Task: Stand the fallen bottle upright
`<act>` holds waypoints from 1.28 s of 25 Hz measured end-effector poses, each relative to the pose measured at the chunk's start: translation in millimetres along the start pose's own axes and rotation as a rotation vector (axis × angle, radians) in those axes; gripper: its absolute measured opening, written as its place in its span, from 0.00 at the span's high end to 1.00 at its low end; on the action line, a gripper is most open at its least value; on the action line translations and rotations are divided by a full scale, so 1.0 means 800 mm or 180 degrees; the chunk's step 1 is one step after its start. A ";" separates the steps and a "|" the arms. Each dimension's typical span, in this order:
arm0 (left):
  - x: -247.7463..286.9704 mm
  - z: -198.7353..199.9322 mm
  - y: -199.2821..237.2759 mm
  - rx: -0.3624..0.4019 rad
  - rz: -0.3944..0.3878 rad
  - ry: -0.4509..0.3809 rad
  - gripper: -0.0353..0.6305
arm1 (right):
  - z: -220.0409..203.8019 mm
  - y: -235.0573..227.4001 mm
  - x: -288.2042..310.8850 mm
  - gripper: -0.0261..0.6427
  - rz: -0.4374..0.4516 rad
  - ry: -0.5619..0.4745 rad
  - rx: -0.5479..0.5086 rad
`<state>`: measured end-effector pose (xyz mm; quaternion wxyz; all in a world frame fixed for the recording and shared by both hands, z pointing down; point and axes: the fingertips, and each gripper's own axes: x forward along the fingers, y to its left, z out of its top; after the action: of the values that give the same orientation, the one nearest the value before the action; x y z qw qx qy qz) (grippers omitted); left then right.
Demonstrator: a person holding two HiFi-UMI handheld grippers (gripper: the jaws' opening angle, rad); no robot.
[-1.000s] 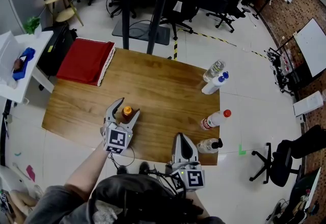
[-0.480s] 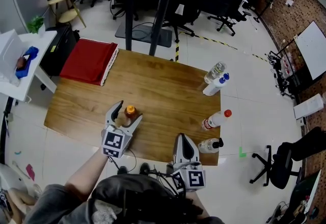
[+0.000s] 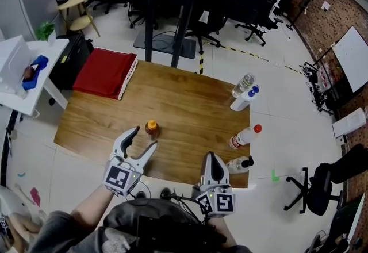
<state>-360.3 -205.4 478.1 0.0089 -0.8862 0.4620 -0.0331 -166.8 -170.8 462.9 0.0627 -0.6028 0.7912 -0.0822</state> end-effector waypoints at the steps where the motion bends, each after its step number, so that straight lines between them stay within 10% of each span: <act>1: -0.008 -0.001 -0.002 0.0014 0.0015 0.0012 0.51 | 0.002 0.001 -0.002 0.94 -0.0004 -0.0008 -0.0003; 9: -0.061 -0.019 0.012 -0.0177 0.0311 0.0172 0.91 | 0.009 0.015 -0.011 0.94 0.0042 -0.0064 -0.0051; 32: -0.076 -0.027 0.022 -0.0306 0.0344 0.0335 0.92 | 0.004 0.059 -0.023 0.95 0.0380 0.0078 -0.0206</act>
<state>-410.6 -165.6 495.4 -0.0562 -0.8565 0.5100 -0.0569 -205.7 -140.9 449.8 0.0382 -0.5552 0.8286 -0.0600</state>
